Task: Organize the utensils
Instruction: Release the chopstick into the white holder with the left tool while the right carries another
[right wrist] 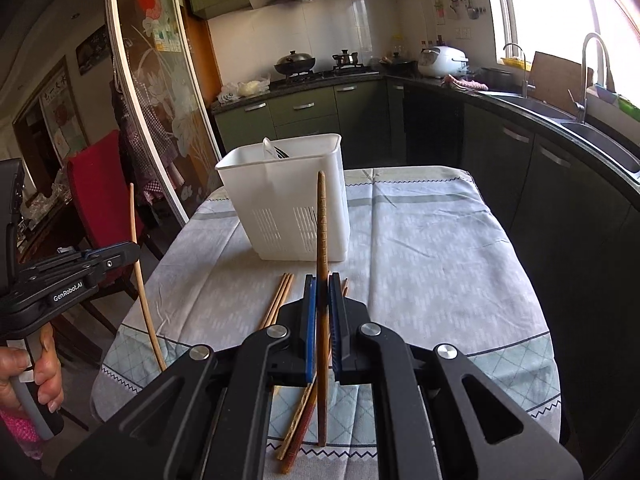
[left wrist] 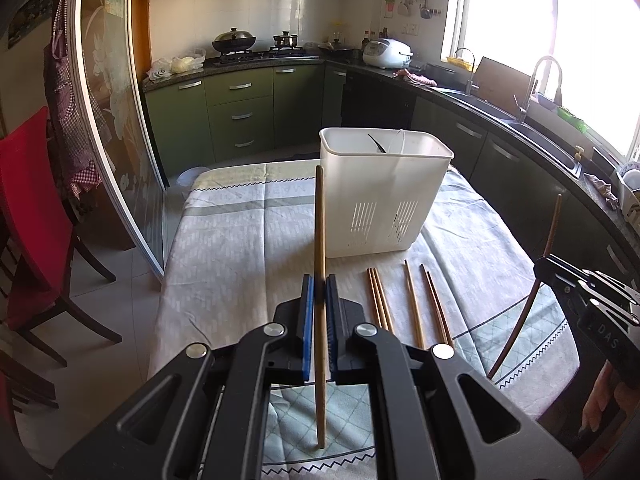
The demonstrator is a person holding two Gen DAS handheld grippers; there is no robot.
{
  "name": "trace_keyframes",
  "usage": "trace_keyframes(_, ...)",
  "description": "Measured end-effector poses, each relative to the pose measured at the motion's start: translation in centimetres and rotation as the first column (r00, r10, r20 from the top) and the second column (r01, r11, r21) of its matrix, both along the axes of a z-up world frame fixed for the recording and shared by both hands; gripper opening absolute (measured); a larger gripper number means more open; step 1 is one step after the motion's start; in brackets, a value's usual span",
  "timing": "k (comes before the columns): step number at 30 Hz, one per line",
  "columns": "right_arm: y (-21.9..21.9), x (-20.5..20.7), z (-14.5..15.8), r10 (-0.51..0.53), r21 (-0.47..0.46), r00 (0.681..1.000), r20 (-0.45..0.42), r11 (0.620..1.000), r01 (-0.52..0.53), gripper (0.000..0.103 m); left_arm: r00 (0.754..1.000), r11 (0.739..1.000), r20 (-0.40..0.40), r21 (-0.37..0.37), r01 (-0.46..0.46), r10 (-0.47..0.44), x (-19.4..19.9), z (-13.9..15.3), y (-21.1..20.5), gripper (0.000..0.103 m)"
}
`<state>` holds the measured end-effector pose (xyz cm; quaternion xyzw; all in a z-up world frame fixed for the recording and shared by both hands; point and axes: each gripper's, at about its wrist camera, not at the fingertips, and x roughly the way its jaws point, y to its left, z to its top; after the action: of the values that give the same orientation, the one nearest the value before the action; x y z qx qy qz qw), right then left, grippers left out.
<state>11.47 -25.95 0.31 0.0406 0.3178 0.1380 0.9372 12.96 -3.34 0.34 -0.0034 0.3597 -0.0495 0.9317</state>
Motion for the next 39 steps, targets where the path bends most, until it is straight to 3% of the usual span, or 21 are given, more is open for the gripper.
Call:
trace_keyframes(7,-0.3,-1.9,1.3,0.003,-0.004,0.999,0.037,1.0,-0.003,0.007,1.0,1.0,0.017,0.001,0.004,-0.004,-0.7,0.6,-0.1,0.006)
trace_keyframes(28,-1.0,-1.7,1.0,-0.009,0.006,0.999,0.044,1.0,0.009,0.007,0.999,1.0,0.048,0.014,0.023,-0.024,-0.8,1.8,-1.4,0.006)
trace_keyframes(39,-1.7,-1.5,0.9,-0.011,0.018,0.999,0.043,1.0,0.01,0.007,0.995,0.999,0.084,-0.003,0.046,-0.046,-0.3,5.1,-2.1,0.006)
